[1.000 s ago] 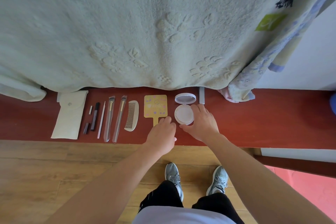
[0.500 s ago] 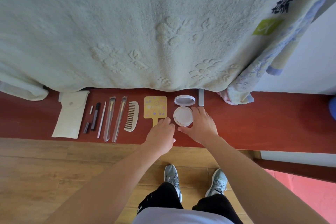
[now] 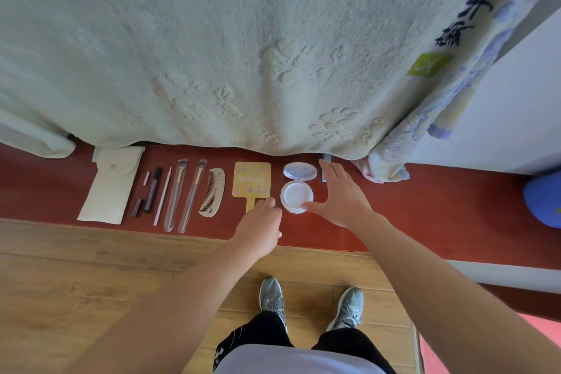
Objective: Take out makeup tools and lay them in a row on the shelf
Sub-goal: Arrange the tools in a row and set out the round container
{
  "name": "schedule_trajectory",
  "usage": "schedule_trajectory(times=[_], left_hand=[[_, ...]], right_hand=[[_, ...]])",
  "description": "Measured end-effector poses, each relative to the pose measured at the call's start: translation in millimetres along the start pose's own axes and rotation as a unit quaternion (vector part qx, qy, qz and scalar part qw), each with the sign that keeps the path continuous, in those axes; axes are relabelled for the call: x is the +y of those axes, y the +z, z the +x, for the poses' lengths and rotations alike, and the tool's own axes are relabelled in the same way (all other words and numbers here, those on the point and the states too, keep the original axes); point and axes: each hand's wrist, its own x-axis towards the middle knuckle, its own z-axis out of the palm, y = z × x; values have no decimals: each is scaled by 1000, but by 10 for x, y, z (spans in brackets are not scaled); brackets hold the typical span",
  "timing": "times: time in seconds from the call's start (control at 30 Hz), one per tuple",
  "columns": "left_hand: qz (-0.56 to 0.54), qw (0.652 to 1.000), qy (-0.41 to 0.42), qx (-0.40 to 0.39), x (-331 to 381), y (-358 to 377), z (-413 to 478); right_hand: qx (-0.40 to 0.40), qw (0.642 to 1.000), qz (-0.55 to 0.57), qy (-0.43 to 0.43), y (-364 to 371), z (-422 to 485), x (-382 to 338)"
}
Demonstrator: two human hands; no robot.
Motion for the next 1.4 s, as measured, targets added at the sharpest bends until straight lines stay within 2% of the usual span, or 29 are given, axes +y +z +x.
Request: schedule_trajectory(times=[0.27,0.8,1.03,1.4], left_hand=[[-13,1000,-9,5,1,15,-11],[14,1000,-20,-10,55,-12,-21],[18,995,-88,34,210,-40,-135],[46,963,-238,117,831,35,-563]], right_hand=[[-20,997,-36,-60,-87,77,-8],[-8,998,-41,-49,-194,0,107],[-13,995,-57,-79,-287,-56,252],[-13,972,-134,-193,-483,-231,519]])
